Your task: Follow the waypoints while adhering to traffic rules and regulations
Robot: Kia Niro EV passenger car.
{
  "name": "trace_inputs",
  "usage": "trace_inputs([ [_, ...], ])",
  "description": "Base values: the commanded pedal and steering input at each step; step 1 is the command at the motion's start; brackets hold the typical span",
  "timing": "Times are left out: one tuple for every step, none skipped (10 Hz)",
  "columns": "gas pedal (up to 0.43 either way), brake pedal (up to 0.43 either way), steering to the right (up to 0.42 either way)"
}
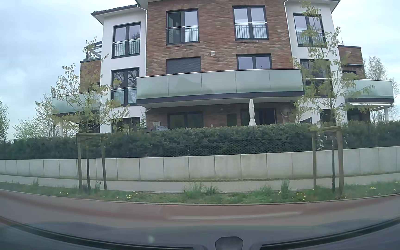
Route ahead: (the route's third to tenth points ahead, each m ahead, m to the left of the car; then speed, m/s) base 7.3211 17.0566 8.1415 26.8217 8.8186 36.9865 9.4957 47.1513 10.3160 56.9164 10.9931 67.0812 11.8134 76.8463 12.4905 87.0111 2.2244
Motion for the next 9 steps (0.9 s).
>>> trace_inputs([
  [0.197, 0.000, -0.503],
  [0.197, 0.000, -0.528],
  [0.189, 0.000, -0.552],
  [0.189, 0.000, -0.573],
  [0.189, 0.000, -0.592],
  [0.189, 0.000, -0.617],
  [0.177, 0.000, -0.630],
  [0.177, 0.000, -0.630],
  [0.177, 0.000, -0.628],
])
